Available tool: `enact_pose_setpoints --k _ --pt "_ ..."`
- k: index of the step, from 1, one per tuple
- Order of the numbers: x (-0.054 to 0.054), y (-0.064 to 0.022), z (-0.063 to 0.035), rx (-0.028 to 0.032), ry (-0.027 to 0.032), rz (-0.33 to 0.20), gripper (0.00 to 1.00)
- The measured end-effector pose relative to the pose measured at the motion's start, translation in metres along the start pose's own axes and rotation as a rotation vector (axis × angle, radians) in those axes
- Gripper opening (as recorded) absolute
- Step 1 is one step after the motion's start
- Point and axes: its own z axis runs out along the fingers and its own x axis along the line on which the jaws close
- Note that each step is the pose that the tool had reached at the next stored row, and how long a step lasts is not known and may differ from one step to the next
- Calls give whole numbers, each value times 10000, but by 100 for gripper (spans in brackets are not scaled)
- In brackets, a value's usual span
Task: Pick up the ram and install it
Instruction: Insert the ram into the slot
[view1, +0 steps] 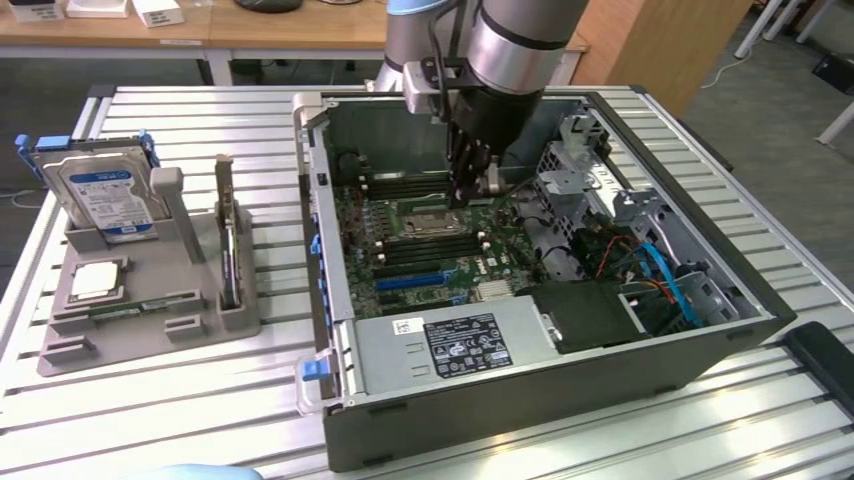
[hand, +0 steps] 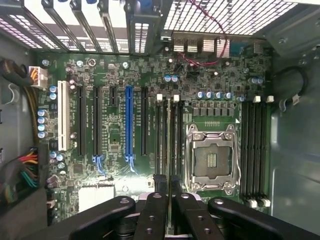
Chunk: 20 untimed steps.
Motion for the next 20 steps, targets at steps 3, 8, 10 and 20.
enact_pose_setpoints --k 3,8,10,20 --pt "6 -2 54 2 -1 0 13" --pt "16 -6 144 5 0 0 13" --pt "20 -8 180 8 0 -1 13" --pt "40 -15 361 26 0 -3 13"
